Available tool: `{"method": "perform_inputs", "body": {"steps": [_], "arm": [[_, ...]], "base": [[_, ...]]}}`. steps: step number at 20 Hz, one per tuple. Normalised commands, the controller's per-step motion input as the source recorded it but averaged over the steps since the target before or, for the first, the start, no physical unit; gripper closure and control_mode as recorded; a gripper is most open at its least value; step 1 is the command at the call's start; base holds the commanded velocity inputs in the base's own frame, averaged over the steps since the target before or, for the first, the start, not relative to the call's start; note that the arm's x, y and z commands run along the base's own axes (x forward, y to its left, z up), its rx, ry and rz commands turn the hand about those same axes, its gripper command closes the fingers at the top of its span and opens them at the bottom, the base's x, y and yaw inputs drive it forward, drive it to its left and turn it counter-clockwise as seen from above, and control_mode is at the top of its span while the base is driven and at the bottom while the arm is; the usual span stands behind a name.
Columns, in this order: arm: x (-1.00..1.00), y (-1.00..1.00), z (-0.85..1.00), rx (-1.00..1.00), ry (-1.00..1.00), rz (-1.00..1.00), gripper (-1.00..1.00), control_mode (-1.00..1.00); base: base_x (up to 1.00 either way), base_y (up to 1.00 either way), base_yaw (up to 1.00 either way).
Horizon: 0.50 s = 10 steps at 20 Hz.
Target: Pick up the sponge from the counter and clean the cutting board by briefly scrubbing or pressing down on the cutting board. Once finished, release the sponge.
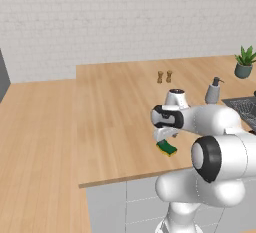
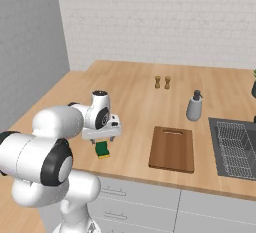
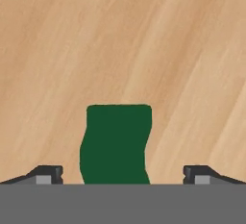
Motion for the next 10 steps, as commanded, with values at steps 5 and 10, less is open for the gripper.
{"method": "perform_inputs", "body": {"steps": [5,10], "arm": [[0.0,0.08,-0.12,0.0,0.0,0.12,-1.0,-1.0],[-0.3,0.23,0.0,0.0,-0.03,0.0,-1.0,-1.0]], "base": [[0.0,0.0,0.0],[0.0,0.0,0.0]]}}
